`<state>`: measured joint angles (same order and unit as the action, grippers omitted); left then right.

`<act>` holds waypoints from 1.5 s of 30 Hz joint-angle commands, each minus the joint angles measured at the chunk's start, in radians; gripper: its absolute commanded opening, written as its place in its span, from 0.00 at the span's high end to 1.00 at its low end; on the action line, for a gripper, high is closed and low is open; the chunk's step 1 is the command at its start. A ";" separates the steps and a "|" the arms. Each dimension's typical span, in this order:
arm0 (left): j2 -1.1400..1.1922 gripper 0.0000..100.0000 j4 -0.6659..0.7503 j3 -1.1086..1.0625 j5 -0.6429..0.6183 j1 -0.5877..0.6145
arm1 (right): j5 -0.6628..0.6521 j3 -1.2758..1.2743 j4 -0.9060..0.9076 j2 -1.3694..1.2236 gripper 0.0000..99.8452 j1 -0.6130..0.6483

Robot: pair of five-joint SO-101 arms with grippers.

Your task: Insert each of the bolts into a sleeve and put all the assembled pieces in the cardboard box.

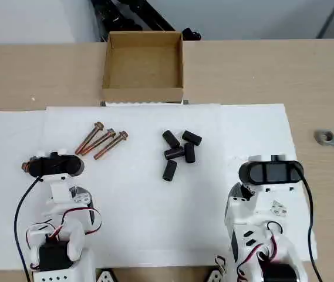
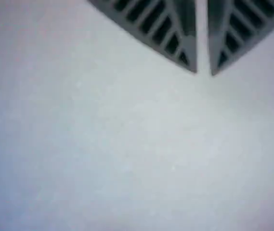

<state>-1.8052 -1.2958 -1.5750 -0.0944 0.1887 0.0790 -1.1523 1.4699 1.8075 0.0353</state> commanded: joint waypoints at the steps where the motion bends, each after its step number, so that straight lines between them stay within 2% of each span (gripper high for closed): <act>1: -0.014 0.99 -0.003 0.008 0.000 -0.003 | -0.014 0.018 -0.039 0.007 0.98 -0.019; 15: -0.014 0.99 -0.003 0.008 0.000 -0.003 | -0.018 -0.025 -0.058 0.007 0.98 -0.016; 28: -0.014 0.99 -0.003 0.008 0.000 -0.003 | -0.015 -0.064 -0.209 0.007 0.98 -0.015; 38: -0.014 0.99 -0.003 0.008 0.000 -0.003 | -0.015 -0.140 -0.189 0.007 0.98 -0.016; 42: -0.014 0.99 -0.003 0.008 0.000 -0.003 | -0.037 -0.144 -0.249 0.005 0.98 -0.015; 45: -0.014 0.99 -0.003 0.008 0.000 -0.003 | -0.103 -0.169 -0.262 0.005 0.98 -0.007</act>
<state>-1.8052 -1.2958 -1.5750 -0.0944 0.1887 0.0253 -1.3103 1.2352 1.8059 0.0245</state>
